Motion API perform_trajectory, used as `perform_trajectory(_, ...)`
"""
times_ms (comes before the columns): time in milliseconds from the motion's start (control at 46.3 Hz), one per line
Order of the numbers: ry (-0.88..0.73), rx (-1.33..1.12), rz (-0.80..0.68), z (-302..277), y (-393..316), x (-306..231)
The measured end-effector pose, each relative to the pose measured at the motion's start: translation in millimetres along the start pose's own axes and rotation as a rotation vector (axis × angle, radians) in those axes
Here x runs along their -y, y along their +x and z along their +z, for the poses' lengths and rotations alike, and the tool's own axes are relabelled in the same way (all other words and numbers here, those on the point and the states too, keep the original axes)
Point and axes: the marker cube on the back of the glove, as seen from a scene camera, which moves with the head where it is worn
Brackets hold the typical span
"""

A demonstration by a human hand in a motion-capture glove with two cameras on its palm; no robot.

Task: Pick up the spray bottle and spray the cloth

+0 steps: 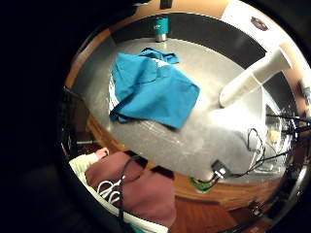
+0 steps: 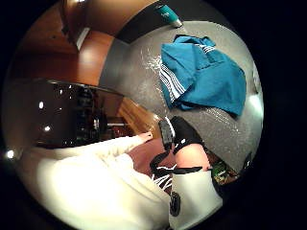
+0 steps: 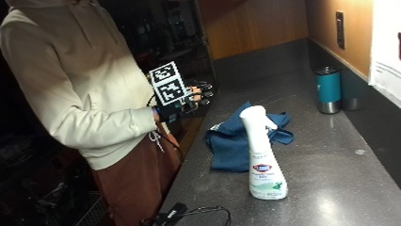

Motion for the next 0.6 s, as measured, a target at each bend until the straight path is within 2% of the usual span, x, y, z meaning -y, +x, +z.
perform_trajectory(605,0.06,0.022,0.017,-6.7,4.7,-6.6)
